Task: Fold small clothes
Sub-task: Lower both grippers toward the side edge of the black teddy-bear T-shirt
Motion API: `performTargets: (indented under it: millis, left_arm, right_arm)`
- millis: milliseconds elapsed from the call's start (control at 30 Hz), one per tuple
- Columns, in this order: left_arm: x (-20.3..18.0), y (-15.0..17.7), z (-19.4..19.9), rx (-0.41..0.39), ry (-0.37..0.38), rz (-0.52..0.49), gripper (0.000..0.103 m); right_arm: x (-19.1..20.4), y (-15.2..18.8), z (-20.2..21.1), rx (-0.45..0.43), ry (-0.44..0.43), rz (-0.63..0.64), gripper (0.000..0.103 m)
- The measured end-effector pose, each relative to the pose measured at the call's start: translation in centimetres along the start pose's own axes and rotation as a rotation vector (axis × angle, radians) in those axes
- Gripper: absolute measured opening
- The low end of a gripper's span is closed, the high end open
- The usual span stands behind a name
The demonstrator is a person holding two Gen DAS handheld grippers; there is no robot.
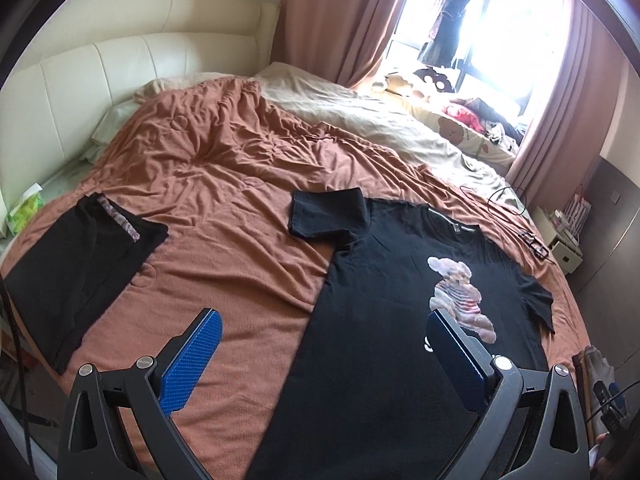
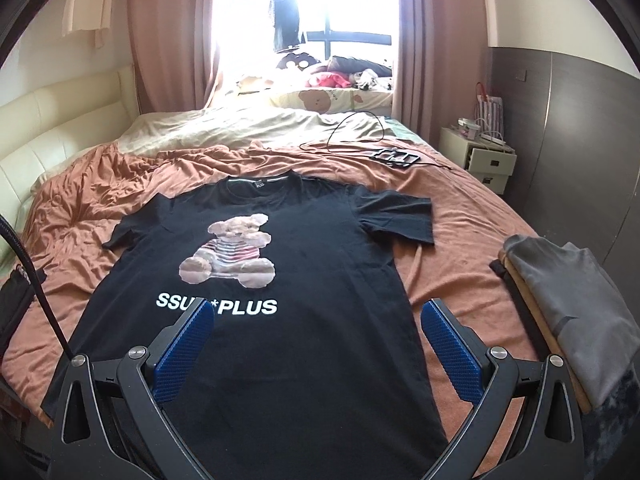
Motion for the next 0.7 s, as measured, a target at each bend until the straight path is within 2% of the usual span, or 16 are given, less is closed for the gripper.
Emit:
performTargets:
  millis: [100,267,500,600,700]
  left_arm:
    - [-0.6,-1.2,-1.5,0.015,-0.006,-0.03,0.103]
    - [-1.6,-3.0,-4.0,0.023,-0.029,-0.078,0.103]
    - [-2.5,-5.7,-8.0,0.02,0.0,-0.18,0.103]
    - [-2.7,-6.8,-9.9,0.025,-0.012,-0.224,0.103]
    - [-2.5,-8.0,-11.7,0.035,-0.005,-0.236,0.103]
  right_arm:
    - [0.8,-1.0,-1.3,0.01,-0.014,0.015,0.103]
    - [3.0,-3.5,-4.3,0.028,-0.089,0.059,0.103]
    - [6.1,-6.9,-9.3,0.066,-0.158,0.134,0.103]
    - [7.4,-8.4,-11.2,0.069,-0.187,0.156,0.103]
    - [8.6,-9.9,-13.3,0.07,-0.207,0.172,0.103]
Point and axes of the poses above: each gripper's, at about its wrist camera, not at the fingertips, and z roughly against the way its jaws point, x to its left, y to its underside, the point moved 4 cm from there along -z, roughly the way its jaws point, and after that the axes turned 12 degrees about x, right-handed, at the moved point
